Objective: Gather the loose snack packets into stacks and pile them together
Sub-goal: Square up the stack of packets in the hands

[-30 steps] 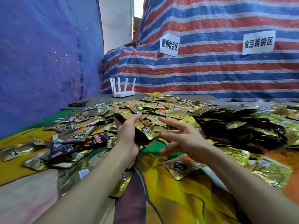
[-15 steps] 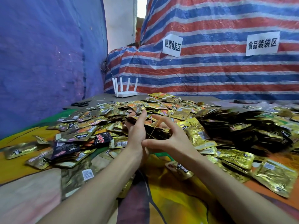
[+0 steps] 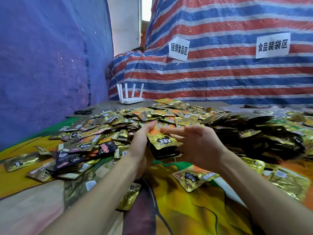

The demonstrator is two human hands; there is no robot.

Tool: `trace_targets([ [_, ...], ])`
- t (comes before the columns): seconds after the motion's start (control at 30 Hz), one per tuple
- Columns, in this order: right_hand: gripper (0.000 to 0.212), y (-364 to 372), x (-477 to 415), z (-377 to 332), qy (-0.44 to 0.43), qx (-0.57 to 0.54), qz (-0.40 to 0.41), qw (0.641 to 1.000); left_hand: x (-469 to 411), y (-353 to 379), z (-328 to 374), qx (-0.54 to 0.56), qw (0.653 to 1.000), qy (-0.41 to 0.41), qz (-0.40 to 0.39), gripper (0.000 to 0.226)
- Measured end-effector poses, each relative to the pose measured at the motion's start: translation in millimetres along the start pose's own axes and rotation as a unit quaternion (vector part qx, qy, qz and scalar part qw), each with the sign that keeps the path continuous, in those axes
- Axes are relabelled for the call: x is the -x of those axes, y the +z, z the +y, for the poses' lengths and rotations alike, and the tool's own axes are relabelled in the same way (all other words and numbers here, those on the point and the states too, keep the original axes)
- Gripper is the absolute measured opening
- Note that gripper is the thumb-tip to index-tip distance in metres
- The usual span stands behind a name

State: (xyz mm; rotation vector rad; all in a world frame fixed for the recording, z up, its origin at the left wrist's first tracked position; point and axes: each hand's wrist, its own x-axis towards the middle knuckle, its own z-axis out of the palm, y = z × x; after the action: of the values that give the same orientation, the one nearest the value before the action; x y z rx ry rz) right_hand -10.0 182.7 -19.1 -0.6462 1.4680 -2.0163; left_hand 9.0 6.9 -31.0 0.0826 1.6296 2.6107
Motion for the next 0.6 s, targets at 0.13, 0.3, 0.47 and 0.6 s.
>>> trace_targets([
  [0.13,0.053,-7.2,3.6,-4.1,0.008,-0.008,0.022,1.0,1.8,3.6,2.2,0.012,0.999,-0.028,-0.009,0.047],
  [0.3,0.041,2.3,-8.2,9.1,-0.058,0.158,0.236,0.957,2.4,13.6,-6.8,-0.01,1.0,-0.018,0.016,0.042],
  [0.47,0.054,14.9,-17.9,23.7,-0.216,0.296,0.395,0.842,2.0,26.1,-16.4,-0.051,0.995,0.07,0.052,0.026],
  [0.6,0.039,13.5,-18.2,15.8,-0.19,0.021,0.389,0.901,4.9,29.5,-12.6,-0.015,0.995,0.081,0.049,0.041],
])
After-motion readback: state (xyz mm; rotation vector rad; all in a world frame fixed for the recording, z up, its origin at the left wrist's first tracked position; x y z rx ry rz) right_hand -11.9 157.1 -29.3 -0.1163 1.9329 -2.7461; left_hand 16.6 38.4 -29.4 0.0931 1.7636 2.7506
